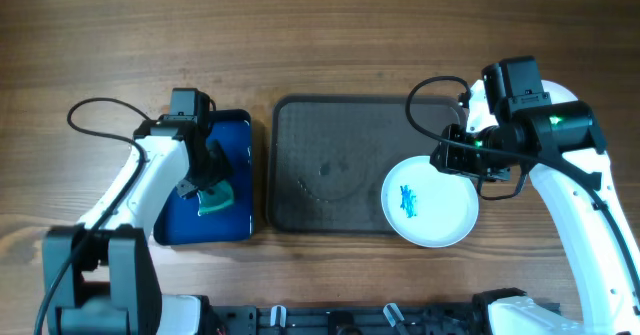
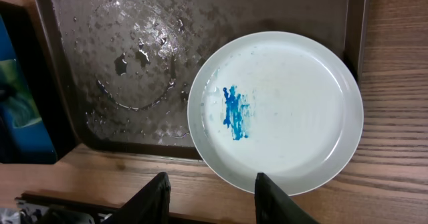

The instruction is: Clean dirty plates on tray and stack at the side

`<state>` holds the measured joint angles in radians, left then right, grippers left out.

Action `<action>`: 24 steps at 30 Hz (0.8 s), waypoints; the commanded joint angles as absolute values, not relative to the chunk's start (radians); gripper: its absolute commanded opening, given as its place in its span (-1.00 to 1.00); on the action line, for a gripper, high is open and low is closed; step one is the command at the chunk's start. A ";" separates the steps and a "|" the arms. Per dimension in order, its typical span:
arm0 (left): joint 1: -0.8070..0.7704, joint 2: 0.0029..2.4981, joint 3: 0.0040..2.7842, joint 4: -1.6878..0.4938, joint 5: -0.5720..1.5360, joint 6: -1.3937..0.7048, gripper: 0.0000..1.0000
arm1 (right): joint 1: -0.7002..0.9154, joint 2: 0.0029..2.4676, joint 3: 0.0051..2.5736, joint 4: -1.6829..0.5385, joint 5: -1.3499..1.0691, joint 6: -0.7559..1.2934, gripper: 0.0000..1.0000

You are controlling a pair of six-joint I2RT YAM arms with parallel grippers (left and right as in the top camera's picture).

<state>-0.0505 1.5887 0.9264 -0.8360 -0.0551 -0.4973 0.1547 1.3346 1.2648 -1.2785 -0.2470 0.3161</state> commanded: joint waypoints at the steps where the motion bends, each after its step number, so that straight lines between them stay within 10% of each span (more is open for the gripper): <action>1: -0.045 1.649 0.914 -0.819 -0.068 -0.489 0.11 | 0.160 1.318 1.262 -1.278 -0.263 0.318 -0.17; 4: -0.045 1.671 0.914 -0.794 -0.069 -0.521 -0.19 | 0.160 1.318 1.262 -1.280 -0.264 0.318 -0.17; 7: -0.045 1.670 0.915 -0.776 -0.069 -0.533 -0.92 | 0.160 1.318 1.262 -1.285 -0.263 0.318 -0.17; 24: -0.046 1.670 0.915 -0.721 -0.129 -0.584 -0.92 | 0.160 1.320 1.067 -1.340 0.057 0.583 -0.06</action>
<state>-0.0494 1.6615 0.9203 -0.7372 -0.0956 -0.5671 0.1558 1.3342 1.1187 -1.3621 0.0193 0.5003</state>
